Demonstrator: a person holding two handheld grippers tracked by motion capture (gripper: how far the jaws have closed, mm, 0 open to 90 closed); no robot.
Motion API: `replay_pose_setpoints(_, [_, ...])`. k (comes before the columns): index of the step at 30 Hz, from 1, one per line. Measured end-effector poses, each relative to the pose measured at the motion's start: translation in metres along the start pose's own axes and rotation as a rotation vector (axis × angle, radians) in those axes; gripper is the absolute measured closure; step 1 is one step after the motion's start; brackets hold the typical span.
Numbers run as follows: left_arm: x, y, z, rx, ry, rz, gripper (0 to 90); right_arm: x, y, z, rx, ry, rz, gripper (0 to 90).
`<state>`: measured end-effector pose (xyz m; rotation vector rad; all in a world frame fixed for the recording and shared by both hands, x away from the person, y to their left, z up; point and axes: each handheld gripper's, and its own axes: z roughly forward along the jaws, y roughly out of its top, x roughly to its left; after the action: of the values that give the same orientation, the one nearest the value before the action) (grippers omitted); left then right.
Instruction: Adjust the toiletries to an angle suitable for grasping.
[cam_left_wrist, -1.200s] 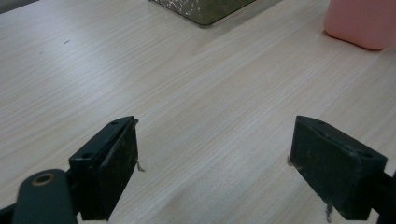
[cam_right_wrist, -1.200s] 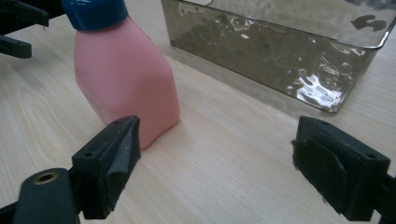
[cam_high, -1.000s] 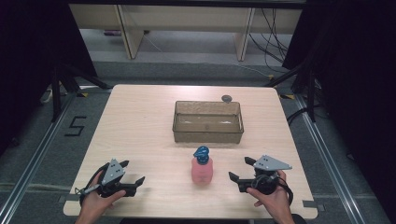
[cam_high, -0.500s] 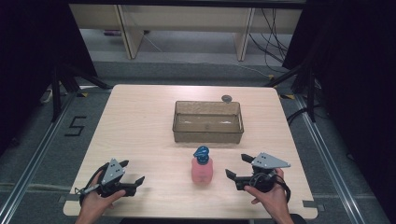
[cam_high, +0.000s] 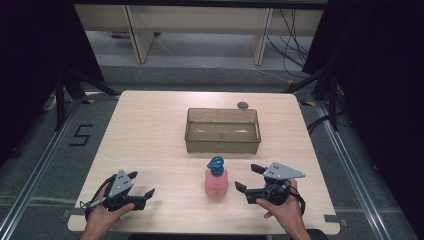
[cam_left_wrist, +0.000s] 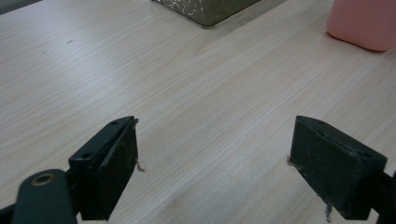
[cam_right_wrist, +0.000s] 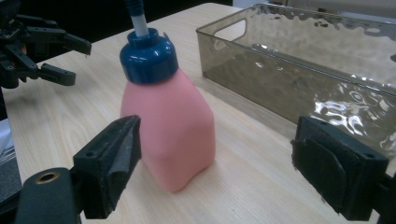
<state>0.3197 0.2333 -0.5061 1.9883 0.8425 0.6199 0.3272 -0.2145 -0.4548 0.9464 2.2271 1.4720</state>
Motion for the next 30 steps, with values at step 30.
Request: replay_pose_setpoints(30, [0.002,0.0,0.001,0.009,0.009,-0.023,14.8,0.014,0.016,0.02,-0.039,0.103,-0.036,19.1])
